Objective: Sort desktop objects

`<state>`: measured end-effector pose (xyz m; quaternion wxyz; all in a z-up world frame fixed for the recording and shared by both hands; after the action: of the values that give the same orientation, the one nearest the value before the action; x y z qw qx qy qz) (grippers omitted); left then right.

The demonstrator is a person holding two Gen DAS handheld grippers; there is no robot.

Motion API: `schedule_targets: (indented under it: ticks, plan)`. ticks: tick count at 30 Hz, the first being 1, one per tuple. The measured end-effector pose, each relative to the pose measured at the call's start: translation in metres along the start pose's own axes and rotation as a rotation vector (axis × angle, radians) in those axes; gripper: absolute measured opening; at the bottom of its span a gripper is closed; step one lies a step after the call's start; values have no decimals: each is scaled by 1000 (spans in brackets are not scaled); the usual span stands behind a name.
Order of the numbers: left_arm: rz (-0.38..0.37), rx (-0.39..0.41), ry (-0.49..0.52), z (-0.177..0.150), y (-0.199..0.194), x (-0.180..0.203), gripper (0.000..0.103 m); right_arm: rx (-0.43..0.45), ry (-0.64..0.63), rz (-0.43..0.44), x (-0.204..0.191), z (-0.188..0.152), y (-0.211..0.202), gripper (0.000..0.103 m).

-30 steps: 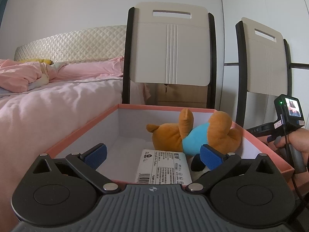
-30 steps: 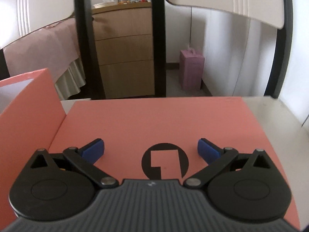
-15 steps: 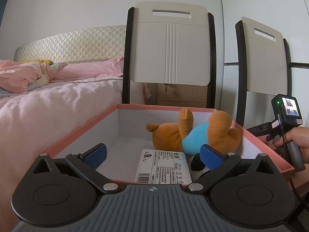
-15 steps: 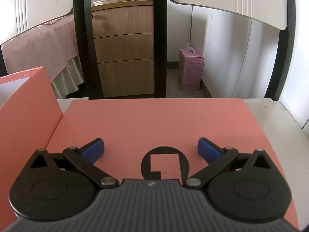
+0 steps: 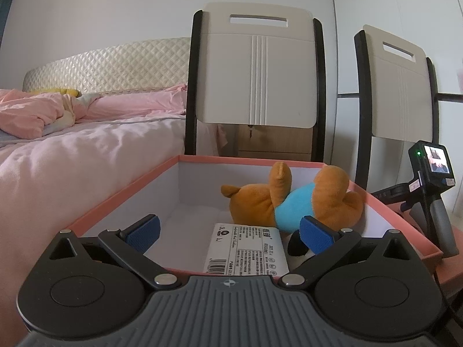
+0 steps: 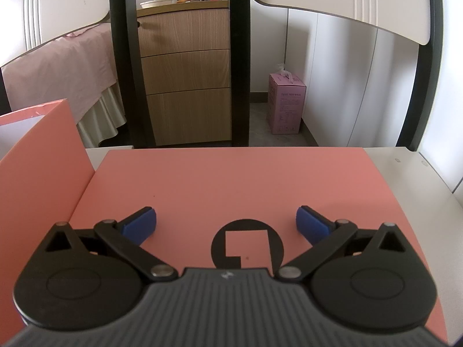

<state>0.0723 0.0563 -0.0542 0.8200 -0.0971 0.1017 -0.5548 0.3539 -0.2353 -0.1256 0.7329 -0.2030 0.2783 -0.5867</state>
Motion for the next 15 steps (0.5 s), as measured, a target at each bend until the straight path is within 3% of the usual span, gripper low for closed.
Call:
schedule_targets:
  ticks: [15]
  plan:
    - [40, 8, 31, -4, 3, 3, 103, -1, 0, 1, 1, 0, 0, 103]
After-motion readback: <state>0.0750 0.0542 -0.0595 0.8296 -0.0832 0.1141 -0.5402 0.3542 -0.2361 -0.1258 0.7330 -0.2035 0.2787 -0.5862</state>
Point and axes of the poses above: each gripper's, at about its wrist camera, not at the fingertips, and y roughly the way its jaws point, x to its right, z to its top, the point moved 6 cm from there along y, roughly the way its jaws point, and after that the axes turned 13 degrees about z, right-handed, at the moved point
